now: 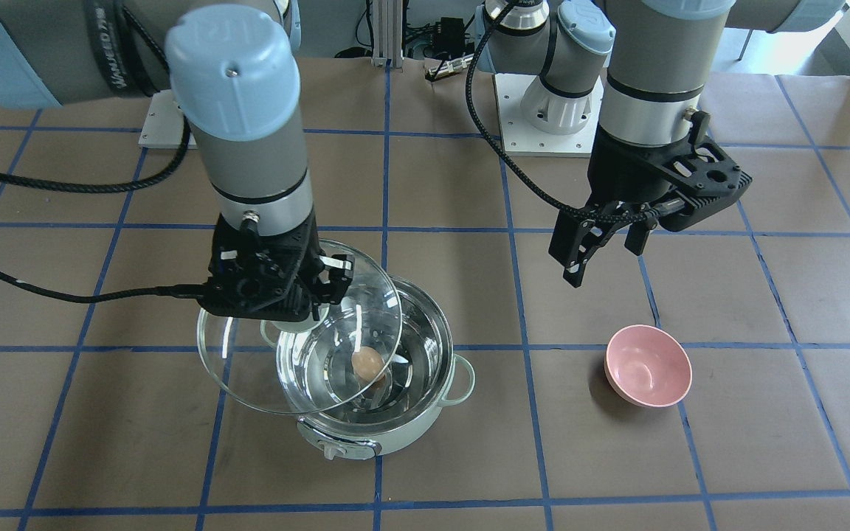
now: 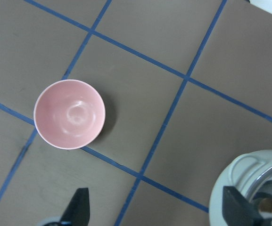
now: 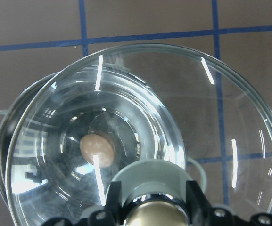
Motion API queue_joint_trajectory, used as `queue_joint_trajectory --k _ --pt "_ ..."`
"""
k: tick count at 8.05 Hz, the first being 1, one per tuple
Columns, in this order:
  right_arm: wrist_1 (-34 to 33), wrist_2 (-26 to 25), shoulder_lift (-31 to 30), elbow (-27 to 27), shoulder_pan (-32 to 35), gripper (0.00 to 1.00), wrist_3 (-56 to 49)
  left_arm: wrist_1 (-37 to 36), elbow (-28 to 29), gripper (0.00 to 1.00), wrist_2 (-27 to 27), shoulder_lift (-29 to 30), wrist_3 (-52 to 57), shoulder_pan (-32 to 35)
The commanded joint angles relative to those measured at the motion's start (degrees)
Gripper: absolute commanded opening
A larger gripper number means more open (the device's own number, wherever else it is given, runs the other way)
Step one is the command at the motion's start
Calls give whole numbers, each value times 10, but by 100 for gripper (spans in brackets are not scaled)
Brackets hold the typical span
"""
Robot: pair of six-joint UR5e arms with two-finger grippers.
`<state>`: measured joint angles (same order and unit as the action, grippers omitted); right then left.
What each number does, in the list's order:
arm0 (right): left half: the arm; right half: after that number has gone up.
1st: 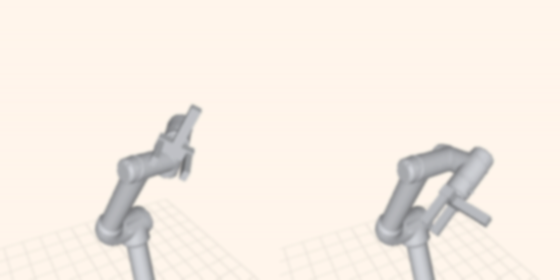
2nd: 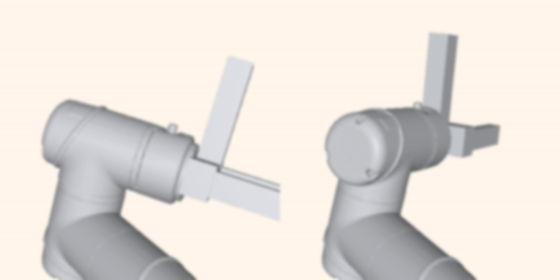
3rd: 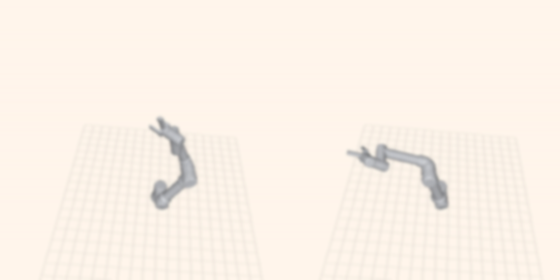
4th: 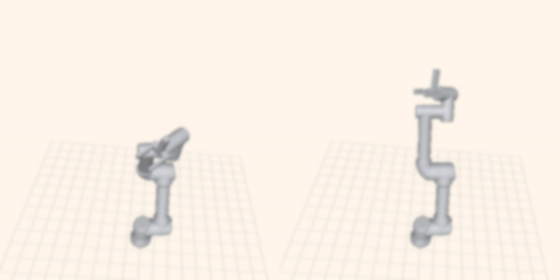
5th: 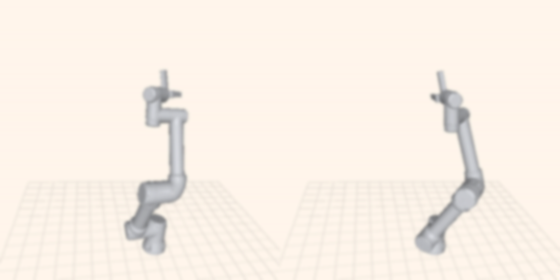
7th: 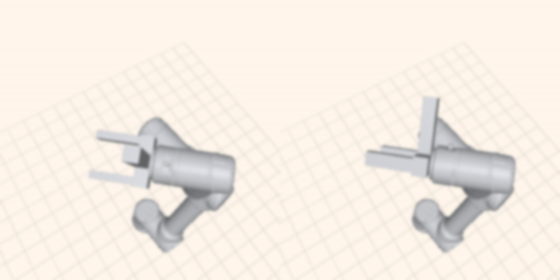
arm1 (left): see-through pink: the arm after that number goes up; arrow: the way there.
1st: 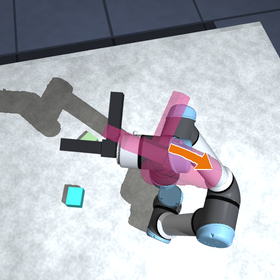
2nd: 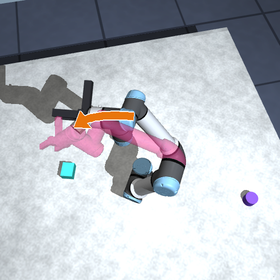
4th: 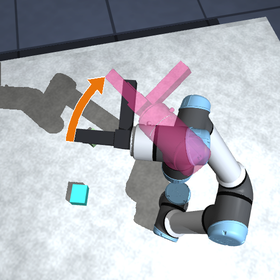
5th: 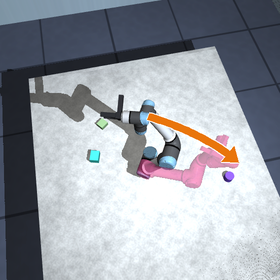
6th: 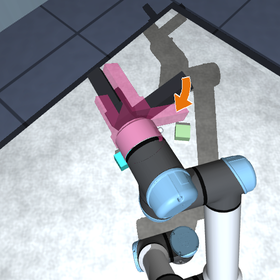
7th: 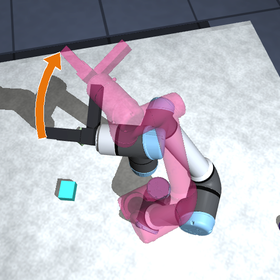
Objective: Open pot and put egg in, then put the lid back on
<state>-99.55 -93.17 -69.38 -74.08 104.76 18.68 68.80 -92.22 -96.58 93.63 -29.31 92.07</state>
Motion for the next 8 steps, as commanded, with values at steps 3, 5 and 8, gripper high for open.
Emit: queue_joint_trajectory --k 3,5,8 --pt "-39 1 56 9 46 42 47 108 -1 100 -18 -31 123 -30" --pt "-40 2 63 4 46 42 48 115 -7 100 29 -32 174 -29" --pt "-40 2 68 2 48 41 57 137 -12 100 61 -36 288 -29"
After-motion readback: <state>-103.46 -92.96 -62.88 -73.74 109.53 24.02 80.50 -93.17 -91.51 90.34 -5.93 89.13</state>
